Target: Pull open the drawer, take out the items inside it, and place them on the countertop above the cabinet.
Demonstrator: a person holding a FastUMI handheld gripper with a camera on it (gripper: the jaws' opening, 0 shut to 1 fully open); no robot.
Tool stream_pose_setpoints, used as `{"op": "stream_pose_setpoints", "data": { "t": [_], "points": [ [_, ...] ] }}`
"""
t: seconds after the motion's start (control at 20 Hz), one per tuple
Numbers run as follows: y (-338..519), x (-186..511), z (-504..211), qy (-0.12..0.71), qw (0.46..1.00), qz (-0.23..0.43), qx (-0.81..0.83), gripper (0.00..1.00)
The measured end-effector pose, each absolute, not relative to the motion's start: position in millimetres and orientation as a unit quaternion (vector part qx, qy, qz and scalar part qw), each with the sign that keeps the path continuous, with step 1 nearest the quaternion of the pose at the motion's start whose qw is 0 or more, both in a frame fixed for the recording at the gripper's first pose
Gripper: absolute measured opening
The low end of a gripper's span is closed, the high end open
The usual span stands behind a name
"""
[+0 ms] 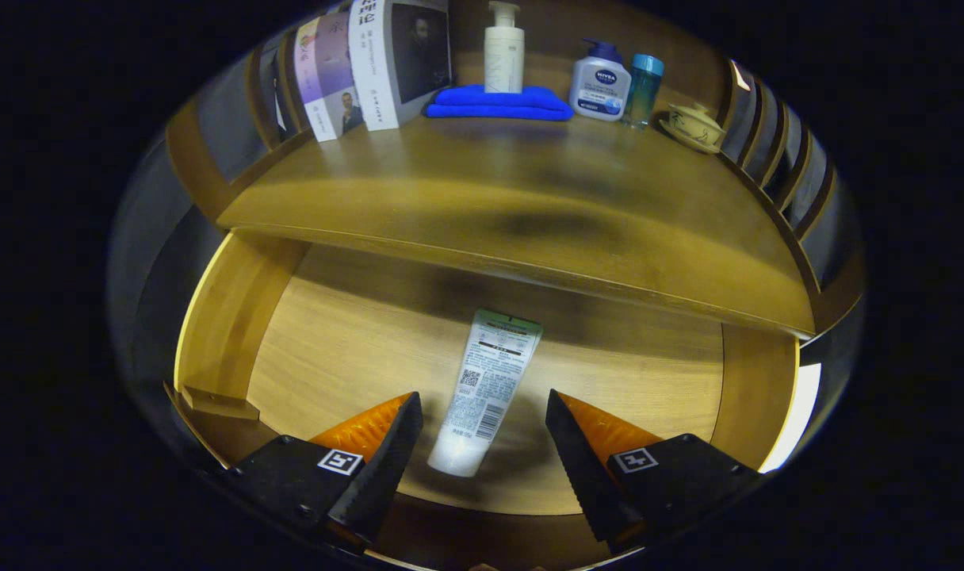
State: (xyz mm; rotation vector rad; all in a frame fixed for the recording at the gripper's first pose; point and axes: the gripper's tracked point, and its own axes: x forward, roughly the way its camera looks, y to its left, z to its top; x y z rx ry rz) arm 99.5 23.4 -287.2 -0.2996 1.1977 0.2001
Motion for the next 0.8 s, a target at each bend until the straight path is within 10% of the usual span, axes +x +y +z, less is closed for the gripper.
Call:
{"op": "stream_pose_setpoints", "data": {
  "t": [0.55,0.8],
  "points": [
    [29.5,94.3,-324.1,0.628,0.762,0.090,-0.129,0.97],
    [21.7,92.2,-325.1,0.624,0.760,0.086,-0.160,0.70]
  ]
}}
